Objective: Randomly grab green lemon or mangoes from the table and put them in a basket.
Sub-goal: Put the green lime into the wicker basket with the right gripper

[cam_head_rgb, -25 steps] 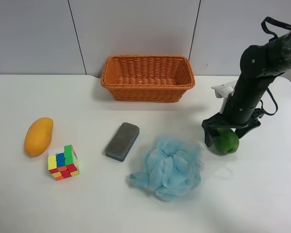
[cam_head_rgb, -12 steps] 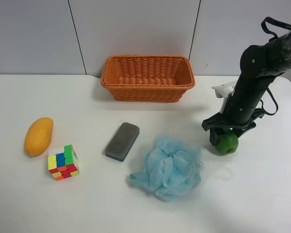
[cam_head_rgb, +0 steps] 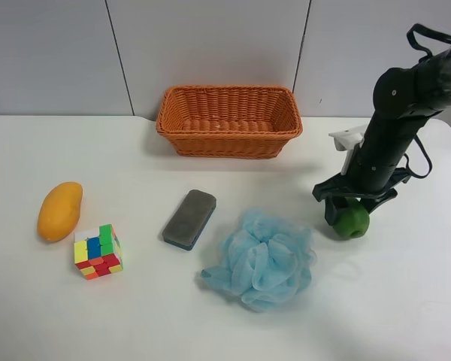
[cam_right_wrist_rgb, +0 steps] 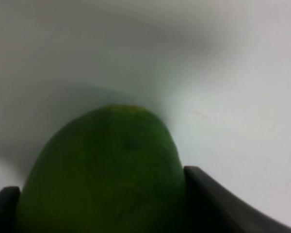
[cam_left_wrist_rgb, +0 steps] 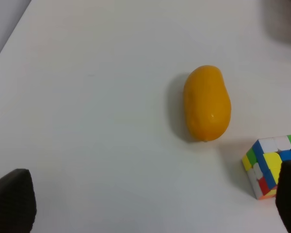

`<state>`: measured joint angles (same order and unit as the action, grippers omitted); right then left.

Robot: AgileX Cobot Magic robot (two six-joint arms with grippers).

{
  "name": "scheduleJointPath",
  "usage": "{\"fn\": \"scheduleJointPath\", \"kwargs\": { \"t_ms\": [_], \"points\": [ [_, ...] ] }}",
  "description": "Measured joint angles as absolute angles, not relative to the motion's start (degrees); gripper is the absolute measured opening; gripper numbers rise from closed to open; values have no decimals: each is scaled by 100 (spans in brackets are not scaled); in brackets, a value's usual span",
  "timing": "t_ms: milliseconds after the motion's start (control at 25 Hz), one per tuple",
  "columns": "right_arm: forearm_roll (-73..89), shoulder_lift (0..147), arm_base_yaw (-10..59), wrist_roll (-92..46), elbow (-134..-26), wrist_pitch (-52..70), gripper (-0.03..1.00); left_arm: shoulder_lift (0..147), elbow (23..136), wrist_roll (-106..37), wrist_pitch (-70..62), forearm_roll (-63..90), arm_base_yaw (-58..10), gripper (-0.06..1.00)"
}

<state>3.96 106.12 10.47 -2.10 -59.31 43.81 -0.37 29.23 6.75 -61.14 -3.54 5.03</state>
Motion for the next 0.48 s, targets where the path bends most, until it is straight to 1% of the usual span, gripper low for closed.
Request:
{"fn": "scheduleJointPath", "kwargs": {
  "t_ms": [120, 240, 400, 480],
  "points": [
    [631, 10124, 1047, -210, -5931, 4373, 64, -37, 2923, 675, -6114, -354, 503, 99],
    [976, 9395, 1047, -210, -5931, 4102, 64, -37, 2923, 675, -6114, -354, 503, 99],
    [1428, 8535, 1047, -234, -5931, 3203, 64, -37, 2923, 675, -6114, -354, 503, 99],
    [1508, 8339, 1047, -269, -5931, 2709, 64, -37, 2923, 675, -6114, -354, 503, 99]
  ]
}}
